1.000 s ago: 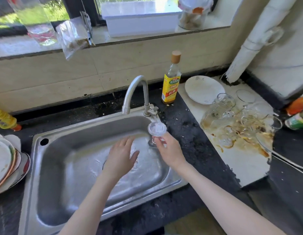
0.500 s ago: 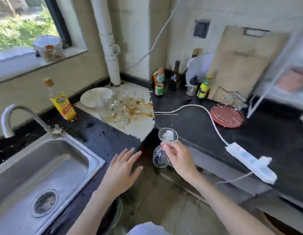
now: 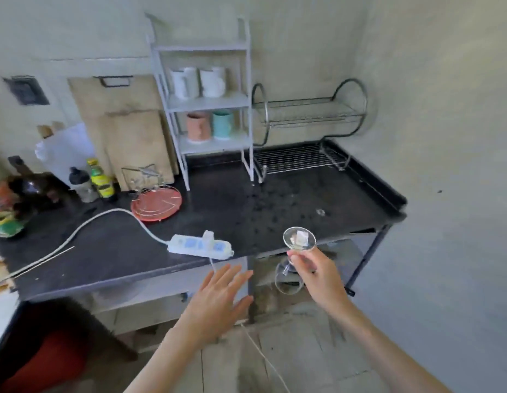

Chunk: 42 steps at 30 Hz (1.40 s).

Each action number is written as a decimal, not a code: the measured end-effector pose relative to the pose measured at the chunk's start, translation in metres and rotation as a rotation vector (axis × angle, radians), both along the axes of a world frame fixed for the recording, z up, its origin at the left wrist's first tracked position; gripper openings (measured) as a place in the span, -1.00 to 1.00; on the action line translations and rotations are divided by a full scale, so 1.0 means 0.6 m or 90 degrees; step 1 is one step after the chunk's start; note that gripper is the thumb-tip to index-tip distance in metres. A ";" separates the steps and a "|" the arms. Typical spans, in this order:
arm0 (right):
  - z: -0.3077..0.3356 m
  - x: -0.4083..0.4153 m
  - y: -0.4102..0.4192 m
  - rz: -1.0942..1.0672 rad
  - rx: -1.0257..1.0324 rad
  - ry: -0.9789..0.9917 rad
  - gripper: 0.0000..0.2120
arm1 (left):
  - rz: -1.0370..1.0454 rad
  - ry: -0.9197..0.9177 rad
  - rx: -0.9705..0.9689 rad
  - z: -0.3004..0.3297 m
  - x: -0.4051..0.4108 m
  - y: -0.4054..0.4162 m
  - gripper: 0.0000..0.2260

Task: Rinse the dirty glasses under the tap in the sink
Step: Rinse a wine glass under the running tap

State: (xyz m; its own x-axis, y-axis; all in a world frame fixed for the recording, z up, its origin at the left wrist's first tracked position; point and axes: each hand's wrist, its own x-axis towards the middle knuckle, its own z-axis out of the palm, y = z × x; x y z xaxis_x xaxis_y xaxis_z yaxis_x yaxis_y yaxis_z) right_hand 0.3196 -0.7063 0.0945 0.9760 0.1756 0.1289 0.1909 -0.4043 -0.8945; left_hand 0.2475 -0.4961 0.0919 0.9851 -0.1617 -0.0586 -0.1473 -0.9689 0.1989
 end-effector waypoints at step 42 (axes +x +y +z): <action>0.134 1.108 0.177 0.291 -0.164 -0.116 -0.76 | 0.254 -0.203 0.144 0.106 0.882 -0.046 -0.44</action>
State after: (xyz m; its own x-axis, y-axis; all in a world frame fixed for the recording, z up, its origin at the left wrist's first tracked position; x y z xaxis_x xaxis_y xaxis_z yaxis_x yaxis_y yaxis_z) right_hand 0.9842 -0.6000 0.1748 0.7584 0.6247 0.1859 0.5413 -0.4449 -0.7134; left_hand 0.7766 -0.5237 0.1554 0.9420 0.2093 0.2625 0.2209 -0.9752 -0.0154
